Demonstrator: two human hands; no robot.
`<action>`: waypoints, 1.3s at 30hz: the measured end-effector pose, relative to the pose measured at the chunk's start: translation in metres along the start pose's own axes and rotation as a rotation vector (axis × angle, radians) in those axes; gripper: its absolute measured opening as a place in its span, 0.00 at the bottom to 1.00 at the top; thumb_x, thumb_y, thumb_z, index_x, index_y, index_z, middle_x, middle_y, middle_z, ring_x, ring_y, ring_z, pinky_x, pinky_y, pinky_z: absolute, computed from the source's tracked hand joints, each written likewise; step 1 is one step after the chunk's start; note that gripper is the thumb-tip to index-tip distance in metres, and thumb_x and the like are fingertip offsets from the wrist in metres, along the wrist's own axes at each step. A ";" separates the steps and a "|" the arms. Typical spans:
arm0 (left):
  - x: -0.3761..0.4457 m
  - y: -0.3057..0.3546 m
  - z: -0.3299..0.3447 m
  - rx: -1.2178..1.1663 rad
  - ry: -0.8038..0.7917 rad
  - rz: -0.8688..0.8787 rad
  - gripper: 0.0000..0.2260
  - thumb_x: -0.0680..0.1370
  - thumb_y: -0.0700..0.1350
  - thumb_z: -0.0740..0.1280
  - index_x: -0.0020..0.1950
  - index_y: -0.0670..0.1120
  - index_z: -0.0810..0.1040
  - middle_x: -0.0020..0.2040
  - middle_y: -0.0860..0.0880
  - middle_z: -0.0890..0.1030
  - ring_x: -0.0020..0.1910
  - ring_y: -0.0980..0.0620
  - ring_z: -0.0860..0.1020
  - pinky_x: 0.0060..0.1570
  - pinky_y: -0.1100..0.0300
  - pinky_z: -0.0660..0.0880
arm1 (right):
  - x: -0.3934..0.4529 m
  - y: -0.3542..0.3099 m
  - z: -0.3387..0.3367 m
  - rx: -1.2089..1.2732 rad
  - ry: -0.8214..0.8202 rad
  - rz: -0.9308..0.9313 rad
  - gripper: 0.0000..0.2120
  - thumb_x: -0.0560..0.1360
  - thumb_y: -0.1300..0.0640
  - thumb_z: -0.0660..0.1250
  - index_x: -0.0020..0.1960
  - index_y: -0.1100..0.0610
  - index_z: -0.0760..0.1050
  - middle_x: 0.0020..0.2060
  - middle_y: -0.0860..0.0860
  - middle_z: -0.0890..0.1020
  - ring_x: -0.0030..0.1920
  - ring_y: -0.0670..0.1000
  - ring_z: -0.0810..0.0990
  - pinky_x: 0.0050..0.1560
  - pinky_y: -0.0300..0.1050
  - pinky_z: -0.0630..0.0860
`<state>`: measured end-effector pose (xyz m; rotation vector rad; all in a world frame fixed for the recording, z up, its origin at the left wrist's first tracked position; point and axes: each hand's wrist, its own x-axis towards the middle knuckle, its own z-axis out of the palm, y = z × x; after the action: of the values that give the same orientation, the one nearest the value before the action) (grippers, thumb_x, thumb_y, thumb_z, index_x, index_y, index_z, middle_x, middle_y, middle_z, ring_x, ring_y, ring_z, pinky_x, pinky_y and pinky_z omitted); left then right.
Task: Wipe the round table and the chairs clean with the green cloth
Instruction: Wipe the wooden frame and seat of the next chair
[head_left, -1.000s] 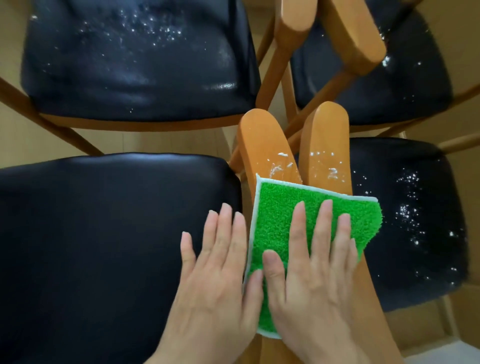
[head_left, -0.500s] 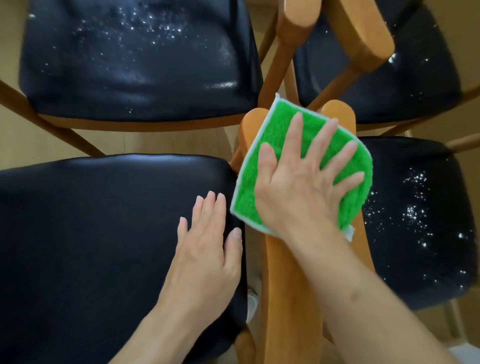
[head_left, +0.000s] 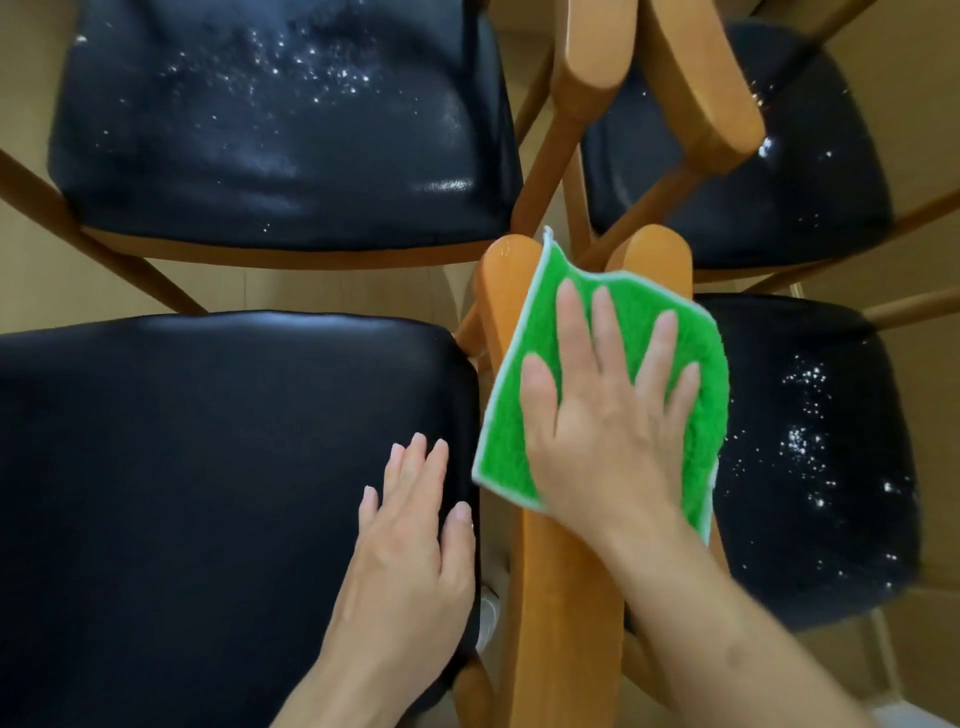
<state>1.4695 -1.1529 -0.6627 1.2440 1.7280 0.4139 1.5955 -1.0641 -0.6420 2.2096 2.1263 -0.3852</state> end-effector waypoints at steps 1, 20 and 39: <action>0.001 0.000 -0.001 -0.011 0.001 -0.006 0.24 0.82 0.49 0.53 0.77 0.56 0.51 0.72 0.68 0.46 0.63 0.82 0.35 0.61 0.80 0.33 | -0.020 0.004 0.003 -0.030 -0.017 -0.003 0.29 0.79 0.38 0.40 0.77 0.41 0.37 0.79 0.48 0.48 0.76 0.65 0.42 0.72 0.70 0.43; 0.018 0.021 -0.012 -0.183 0.122 0.029 0.23 0.81 0.46 0.57 0.76 0.56 0.60 0.71 0.67 0.57 0.68 0.79 0.50 0.74 0.63 0.52 | 0.109 -0.026 -0.018 0.061 0.009 -0.025 0.27 0.80 0.42 0.39 0.54 0.47 0.77 0.50 0.52 0.83 0.62 0.58 0.75 0.70 0.69 0.36; 0.049 0.070 0.000 -0.335 0.180 0.229 0.27 0.79 0.54 0.53 0.78 0.57 0.51 0.77 0.58 0.57 0.74 0.63 0.59 0.69 0.68 0.61 | -0.028 0.021 0.000 0.086 -0.024 -0.067 0.28 0.79 0.38 0.43 0.78 0.41 0.42 0.77 0.40 0.42 0.77 0.49 0.40 0.71 0.69 0.44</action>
<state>1.5061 -1.0800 -0.6361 1.1874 1.5839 0.9362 1.6154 -1.0927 -0.6389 2.1699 2.2161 -0.5135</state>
